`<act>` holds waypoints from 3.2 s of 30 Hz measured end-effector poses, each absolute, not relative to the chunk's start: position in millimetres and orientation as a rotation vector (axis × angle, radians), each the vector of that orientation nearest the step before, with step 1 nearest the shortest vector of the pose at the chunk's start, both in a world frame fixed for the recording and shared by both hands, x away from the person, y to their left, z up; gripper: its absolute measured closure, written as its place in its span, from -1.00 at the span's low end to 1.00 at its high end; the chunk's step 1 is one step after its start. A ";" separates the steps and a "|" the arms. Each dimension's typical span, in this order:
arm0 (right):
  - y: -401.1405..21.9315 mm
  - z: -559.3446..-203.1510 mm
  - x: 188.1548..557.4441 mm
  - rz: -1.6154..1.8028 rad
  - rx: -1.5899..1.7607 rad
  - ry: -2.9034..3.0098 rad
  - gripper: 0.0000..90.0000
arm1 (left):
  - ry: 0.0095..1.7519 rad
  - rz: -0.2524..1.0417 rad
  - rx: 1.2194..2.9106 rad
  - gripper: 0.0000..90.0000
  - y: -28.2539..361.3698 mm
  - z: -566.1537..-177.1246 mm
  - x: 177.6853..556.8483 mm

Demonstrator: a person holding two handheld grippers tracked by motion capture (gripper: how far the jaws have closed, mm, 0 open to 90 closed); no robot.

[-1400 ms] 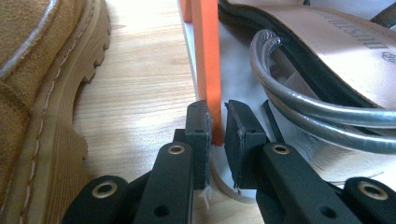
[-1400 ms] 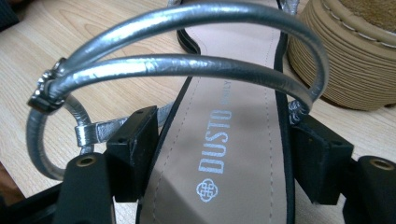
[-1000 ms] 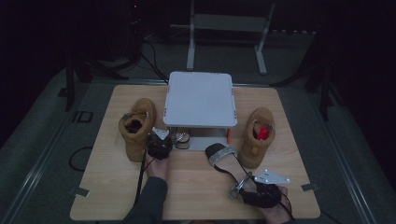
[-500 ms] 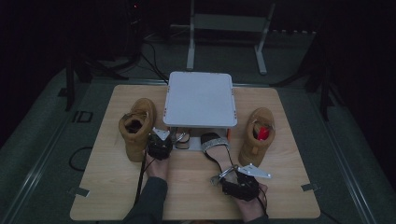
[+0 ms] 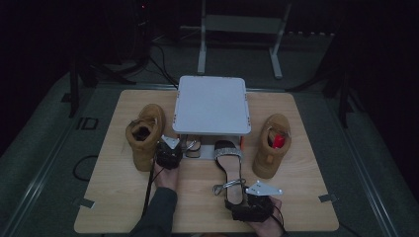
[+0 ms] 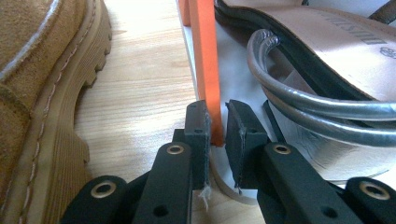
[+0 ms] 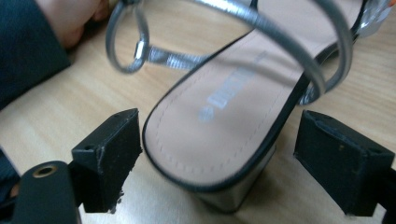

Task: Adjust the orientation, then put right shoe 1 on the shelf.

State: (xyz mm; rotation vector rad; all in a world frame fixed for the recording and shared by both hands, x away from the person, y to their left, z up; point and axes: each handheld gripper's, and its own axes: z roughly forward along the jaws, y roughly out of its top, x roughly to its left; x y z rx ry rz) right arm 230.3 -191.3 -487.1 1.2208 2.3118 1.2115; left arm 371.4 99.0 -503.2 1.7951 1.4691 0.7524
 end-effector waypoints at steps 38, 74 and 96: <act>-152.8 -482.8 293.4 1.222 1.241 2.071 -0.31 | 1.467 0.757 1.800 0.77 98.8 -503.1 371.4; -147.1 -487.6 365.4 1.146 1.263 2.037 -0.33 | 1.465 0.754 1.798 0.77 99.2 -503.2 371.4; -162.3 -496.1 337.2 1.050 1.205 2.178 -0.14 | 1.437 0.751 1.850 0.29 99.1 -501.4 354.7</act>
